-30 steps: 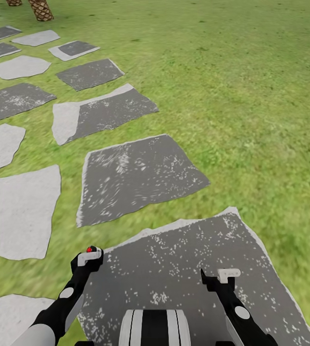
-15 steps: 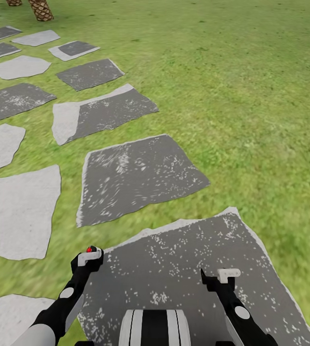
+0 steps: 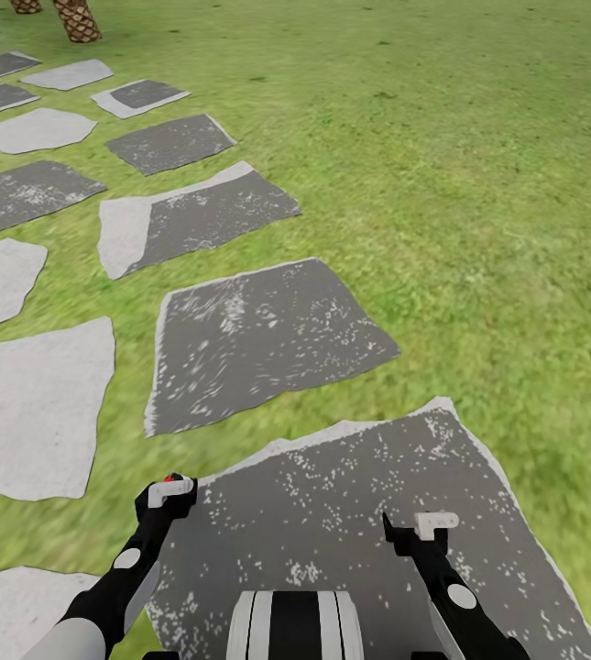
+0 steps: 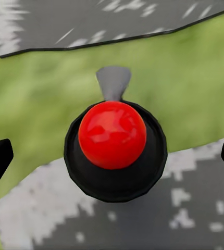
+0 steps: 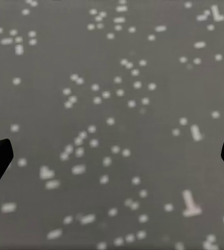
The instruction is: In the garden, pick up the pesticide atomizer on the floor and spray pesticide onto both trees until each tree trunk is fully covered.
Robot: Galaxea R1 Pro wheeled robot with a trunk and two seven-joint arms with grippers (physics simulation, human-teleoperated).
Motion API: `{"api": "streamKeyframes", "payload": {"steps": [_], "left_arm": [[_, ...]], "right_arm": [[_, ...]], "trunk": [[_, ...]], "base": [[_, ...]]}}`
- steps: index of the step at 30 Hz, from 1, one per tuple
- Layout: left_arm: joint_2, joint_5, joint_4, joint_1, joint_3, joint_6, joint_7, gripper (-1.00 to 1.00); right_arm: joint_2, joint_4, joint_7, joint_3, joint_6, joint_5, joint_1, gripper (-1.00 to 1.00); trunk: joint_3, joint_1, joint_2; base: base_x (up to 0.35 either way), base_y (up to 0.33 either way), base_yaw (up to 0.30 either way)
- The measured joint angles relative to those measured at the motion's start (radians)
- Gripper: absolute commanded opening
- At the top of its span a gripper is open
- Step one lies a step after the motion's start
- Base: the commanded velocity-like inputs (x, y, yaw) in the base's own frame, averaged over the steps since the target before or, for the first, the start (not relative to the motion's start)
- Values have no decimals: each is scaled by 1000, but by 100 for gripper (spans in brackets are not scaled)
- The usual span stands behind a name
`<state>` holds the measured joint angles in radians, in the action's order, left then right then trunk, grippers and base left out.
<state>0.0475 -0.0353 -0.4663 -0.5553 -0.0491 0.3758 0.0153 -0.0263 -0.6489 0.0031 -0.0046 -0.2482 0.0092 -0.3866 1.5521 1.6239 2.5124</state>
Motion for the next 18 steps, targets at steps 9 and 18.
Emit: {"api": "streamKeyframes", "payload": {"steps": [9,18], "left_arm": [[1,0,0,1,0,0,0,-100],[4,-1,0,1,-2,-2,1,-100]], "right_arm": [[0,0,0,0,0,0,0,100],[0,0,0,0,0,0,0,100]], "trunk": [[0,0,0],[0,0,0]], "base": [[0,0,0],[0,0,0]]}}
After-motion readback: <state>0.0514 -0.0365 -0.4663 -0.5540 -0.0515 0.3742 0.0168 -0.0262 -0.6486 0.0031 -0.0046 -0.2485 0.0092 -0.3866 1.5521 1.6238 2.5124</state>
